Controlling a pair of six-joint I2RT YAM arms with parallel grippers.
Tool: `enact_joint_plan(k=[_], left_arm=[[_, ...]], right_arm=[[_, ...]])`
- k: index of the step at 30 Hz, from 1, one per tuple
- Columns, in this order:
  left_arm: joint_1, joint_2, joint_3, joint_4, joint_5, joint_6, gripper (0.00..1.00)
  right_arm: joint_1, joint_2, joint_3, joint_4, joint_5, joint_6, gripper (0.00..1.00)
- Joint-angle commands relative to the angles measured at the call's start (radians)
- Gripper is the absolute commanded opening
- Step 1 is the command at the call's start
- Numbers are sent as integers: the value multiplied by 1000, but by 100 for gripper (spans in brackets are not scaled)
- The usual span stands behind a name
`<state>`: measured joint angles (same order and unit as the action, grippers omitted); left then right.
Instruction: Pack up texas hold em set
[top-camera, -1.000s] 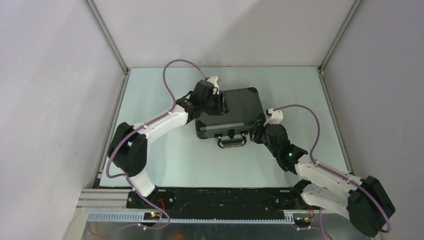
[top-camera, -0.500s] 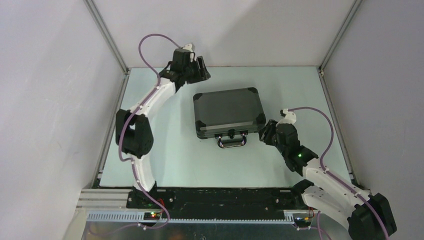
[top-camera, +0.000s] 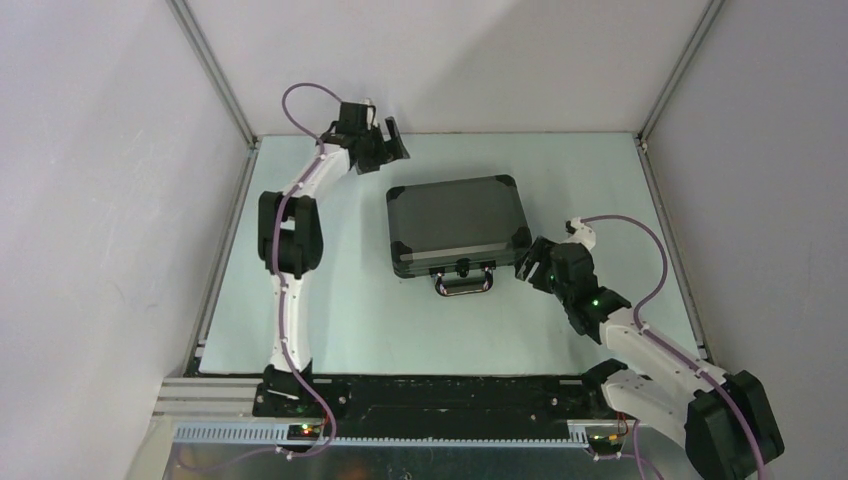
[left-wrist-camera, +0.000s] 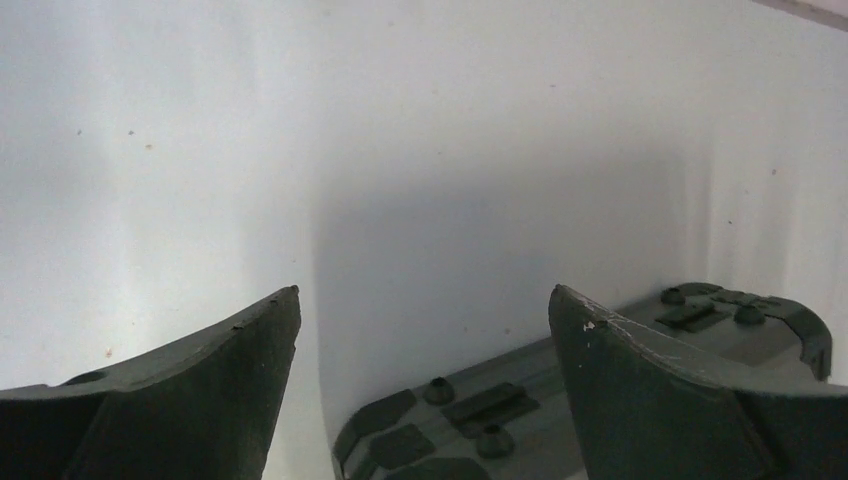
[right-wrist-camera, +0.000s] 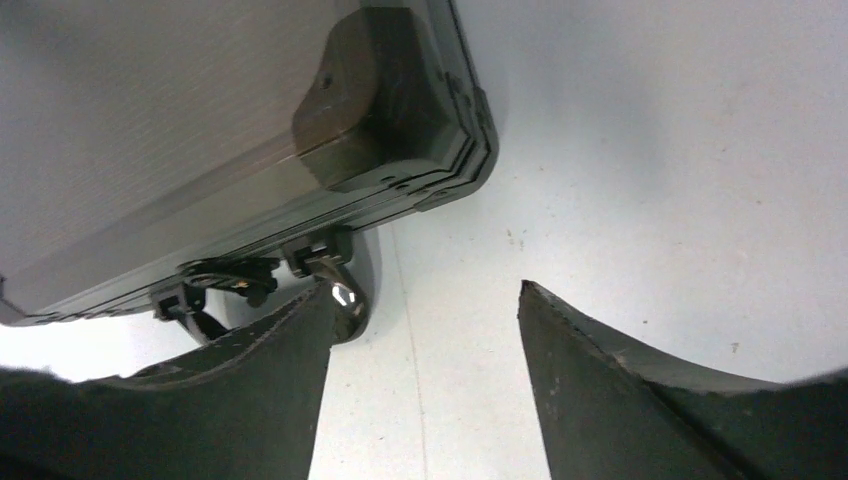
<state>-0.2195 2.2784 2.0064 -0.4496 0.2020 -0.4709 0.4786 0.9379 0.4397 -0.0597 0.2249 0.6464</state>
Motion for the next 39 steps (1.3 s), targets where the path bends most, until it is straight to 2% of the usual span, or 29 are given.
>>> enact_joint_plan(k=[1,4,12,21,27,34,39], left_arm=[[10,28,36,-18,20,-42,99],[10,34,14,-19,16,-55,100],[7,16,-47,-36,36,-23,100],[-29,-40,-134,-112,-36,21,100],[-76,-83,-206,-178,-110,58,100],[-112,-185,-394,-176,-107,67,100],[-162,-214,-474,-170,-108,67,100]], right_arm=[[-36,44,10,21,-2,51,75],[-59,108,27,6,-8,78,80],[-118,268,88,36,-28,103,83],[-143,453,242,6,-53,91,86],[-143,483,255,16,-55,83,86],[-148,505,268,46,-46,42,87],[-168,548,307,40,-73,12,87]])
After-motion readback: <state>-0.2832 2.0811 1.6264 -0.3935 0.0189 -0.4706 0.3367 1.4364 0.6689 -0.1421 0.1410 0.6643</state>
